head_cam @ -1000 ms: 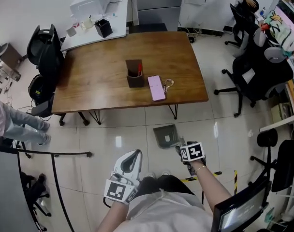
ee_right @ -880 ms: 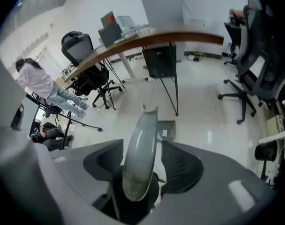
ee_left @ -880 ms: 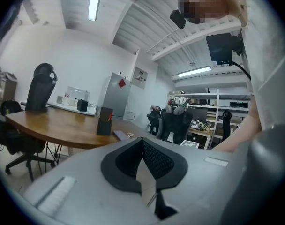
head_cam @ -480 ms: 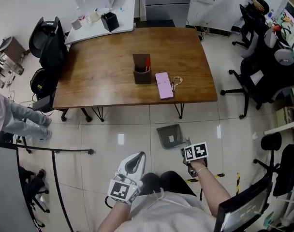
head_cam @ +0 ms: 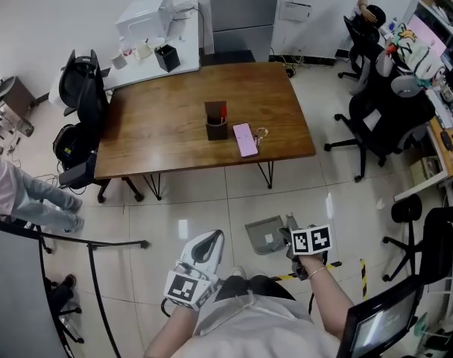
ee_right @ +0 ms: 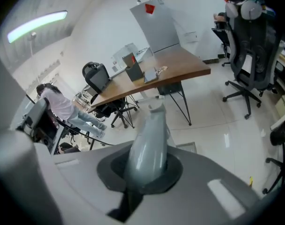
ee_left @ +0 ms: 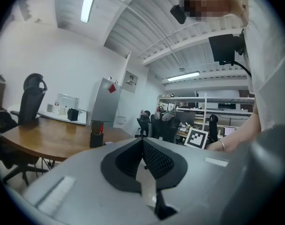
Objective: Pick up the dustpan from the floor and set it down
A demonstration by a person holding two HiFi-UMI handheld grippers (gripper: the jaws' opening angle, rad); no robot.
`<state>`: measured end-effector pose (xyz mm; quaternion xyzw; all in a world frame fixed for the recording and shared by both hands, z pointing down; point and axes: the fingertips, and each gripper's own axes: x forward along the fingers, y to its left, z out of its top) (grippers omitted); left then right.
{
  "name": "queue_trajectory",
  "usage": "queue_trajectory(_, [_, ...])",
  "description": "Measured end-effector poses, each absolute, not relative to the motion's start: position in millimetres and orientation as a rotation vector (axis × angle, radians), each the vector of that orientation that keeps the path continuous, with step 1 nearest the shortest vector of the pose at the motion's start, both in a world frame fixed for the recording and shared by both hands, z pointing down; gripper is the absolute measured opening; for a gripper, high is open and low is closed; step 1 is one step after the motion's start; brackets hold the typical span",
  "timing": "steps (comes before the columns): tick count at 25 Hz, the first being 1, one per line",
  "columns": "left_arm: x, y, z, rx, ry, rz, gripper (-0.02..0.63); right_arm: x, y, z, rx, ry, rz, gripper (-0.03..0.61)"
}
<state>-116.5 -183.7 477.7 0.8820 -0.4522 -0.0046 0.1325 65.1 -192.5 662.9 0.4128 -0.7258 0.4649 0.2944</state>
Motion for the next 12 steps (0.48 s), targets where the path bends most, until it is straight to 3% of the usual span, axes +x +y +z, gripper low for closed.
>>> queue_trajectory(12, [-91.3, -73.0, 453.4, 2.619, -1.389, -0.069, 0.015, 82.0, -63.7, 596.8, 1.092, -2.129, 1.179, 0.000])
